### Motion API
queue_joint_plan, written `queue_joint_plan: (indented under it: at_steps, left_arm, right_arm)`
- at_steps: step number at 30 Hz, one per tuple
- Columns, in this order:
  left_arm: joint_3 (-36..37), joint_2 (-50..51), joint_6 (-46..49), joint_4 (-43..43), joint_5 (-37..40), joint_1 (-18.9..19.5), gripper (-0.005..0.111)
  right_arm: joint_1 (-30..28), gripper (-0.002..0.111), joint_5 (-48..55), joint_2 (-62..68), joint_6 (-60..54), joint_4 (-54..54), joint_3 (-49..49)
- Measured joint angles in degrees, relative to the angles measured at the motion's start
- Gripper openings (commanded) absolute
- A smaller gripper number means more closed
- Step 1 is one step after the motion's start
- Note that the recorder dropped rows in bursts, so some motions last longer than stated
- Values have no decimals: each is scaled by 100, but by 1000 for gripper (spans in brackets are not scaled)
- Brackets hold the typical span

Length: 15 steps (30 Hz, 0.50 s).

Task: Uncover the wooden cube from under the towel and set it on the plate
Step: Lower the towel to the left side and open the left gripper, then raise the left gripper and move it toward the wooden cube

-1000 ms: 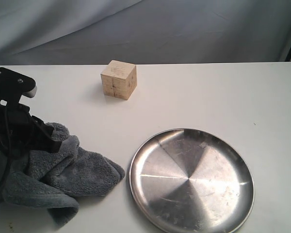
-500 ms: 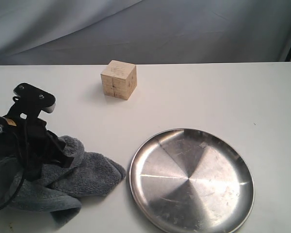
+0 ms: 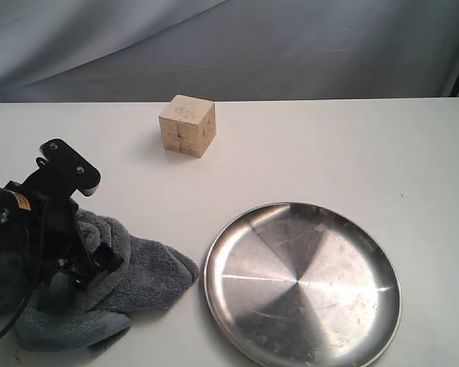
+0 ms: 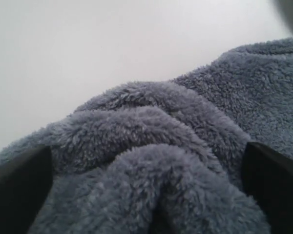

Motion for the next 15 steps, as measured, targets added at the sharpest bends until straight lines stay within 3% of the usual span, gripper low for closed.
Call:
queue_joint_plan:
  at_steps: [15]
  left_arm:
    - [-317, -1056, -15, -560, 124, 0, 104]
  right_arm:
    - [0, 0, 0, 0, 0, 0, 0]
